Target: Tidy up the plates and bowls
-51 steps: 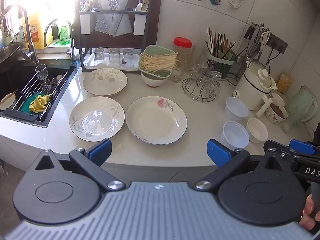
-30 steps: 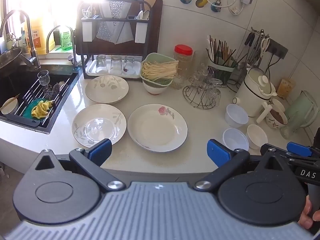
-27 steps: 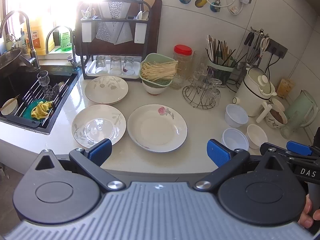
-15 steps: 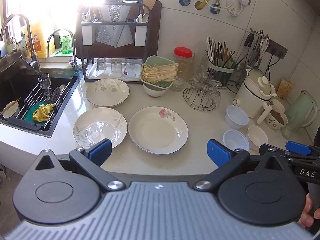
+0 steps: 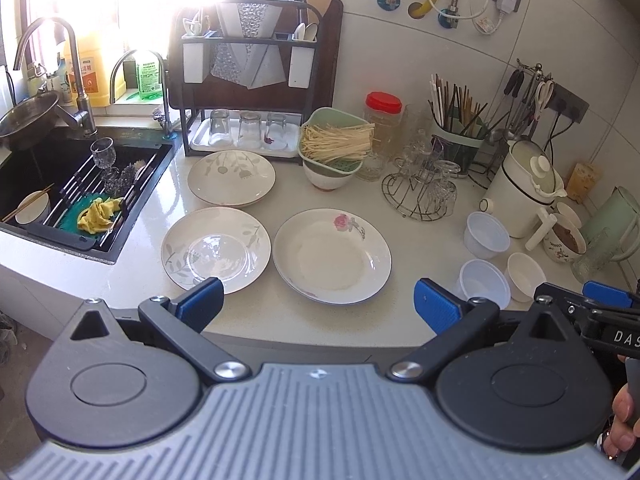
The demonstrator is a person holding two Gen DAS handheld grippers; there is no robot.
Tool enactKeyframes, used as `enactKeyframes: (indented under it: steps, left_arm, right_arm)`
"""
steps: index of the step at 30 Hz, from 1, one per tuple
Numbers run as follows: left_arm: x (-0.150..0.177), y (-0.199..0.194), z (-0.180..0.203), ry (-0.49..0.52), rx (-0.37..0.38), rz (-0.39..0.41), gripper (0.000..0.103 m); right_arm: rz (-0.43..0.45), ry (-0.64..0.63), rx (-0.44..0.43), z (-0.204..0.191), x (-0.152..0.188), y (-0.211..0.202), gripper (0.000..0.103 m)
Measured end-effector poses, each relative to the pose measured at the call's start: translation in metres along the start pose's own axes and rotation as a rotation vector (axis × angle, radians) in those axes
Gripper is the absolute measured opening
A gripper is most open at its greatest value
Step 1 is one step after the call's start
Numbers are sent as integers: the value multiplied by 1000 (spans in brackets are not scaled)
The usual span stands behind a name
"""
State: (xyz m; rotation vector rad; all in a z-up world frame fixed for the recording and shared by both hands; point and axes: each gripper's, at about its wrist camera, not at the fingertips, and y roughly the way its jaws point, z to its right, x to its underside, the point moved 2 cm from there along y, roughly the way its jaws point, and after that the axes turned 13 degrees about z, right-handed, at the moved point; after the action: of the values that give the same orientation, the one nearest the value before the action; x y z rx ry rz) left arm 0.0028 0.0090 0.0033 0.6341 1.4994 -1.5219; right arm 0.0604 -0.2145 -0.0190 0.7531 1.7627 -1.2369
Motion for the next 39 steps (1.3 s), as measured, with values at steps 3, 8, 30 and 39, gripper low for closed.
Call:
enactKeyframes:
  steps: [3, 8, 30, 39]
  left_arm:
    - [0, 0, 1, 2, 2, -1, 103]
    - [3, 3, 4, 8, 11, -16, 103]
    - [8, 4, 4, -2, 9, -12, 103]
    - [13, 5, 4, 6, 16, -14, 103]
  right_arm:
    - [-4, -5, -3, -1, 1, 1, 103]
    - [-9, -3, -1, -1, 0, 2, 103]
    - [-21, -9, 14, 0, 5, 1, 103]
    - [-10, 11, 36, 0, 6, 0, 103]
